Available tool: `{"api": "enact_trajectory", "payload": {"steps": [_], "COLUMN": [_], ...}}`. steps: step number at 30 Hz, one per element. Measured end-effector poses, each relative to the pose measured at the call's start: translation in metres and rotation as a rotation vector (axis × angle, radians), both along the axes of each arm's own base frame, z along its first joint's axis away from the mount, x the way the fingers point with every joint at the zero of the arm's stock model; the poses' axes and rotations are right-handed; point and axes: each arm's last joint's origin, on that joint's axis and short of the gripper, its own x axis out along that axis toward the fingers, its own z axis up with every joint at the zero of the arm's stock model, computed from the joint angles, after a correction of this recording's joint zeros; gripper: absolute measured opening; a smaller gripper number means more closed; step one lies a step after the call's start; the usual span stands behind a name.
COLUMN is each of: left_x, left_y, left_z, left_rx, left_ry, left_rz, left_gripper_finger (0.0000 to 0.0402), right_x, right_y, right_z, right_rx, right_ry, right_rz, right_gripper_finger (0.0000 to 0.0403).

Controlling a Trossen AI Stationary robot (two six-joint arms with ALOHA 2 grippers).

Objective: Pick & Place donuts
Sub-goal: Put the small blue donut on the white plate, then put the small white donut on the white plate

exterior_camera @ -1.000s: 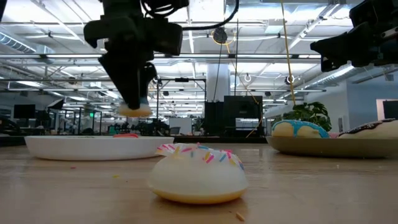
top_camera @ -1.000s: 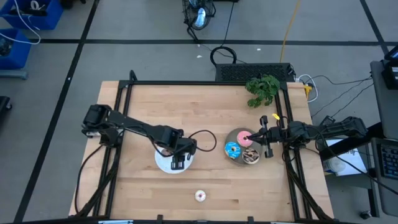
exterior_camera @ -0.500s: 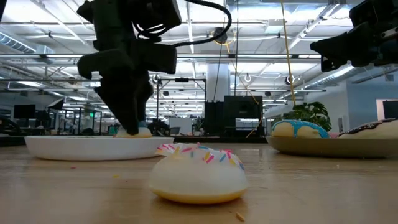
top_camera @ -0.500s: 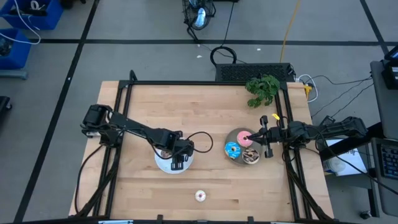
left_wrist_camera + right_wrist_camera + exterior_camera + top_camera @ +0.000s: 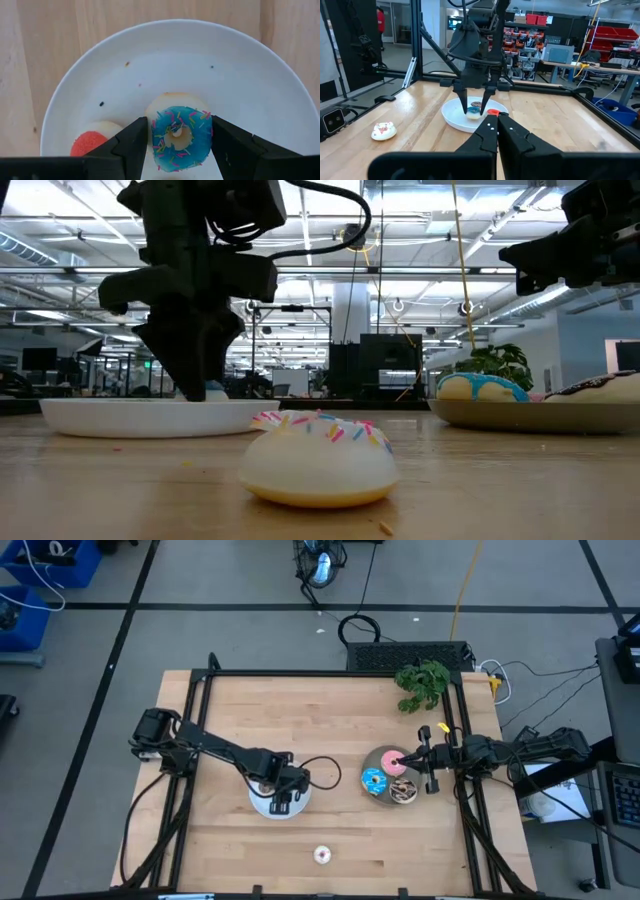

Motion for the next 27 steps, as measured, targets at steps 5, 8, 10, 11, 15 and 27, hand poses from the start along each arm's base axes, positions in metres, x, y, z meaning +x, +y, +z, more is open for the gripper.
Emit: {"api": "enact_trajectory", "payload": {"steps": [5,8,10,11,15,27], "left_x": [0.002,0.005,0.006,0.006,0.008,0.023], "left_y": [0.000,-0.002,-0.002,-0.002,0.000,-0.005], "left_z": [-0.009,-0.019,-0.022,-0.022,-0.020,0.012], "left_rx": [0.000,-0.030,-0.026,-0.023,-0.020,0.033], "left_ry": [0.026,0.060,0.065,0.064,0.065,0.046], "left_rz": [-0.005,-0.011,-0.008,0.000,0.011,0.001], "left_gripper_finger": [0.0205,0.0205,0.0205,0.0205,0.0207,0.0343], "right_x": [0.000,0.000,0.000,0.000,0.000,0.000], "right_y": [0.000,0.000,0.000,0.000,0.000,0.000], "right_z": [0.000,0.000,0.000,0.000,0.000,0.000], "right_rx": [0.000,0.000,0.000,0.000,0.000,-0.001], "right_ry": [0.000,0.000,0.000,0.000,0.000,0.000], "right_rz": [-0.001,0.000,-0.001,0.000,-0.001,0.002], "right_gripper_finger": [0.0000,0.0000,0.0000,0.0000,0.0000,0.0000]}}
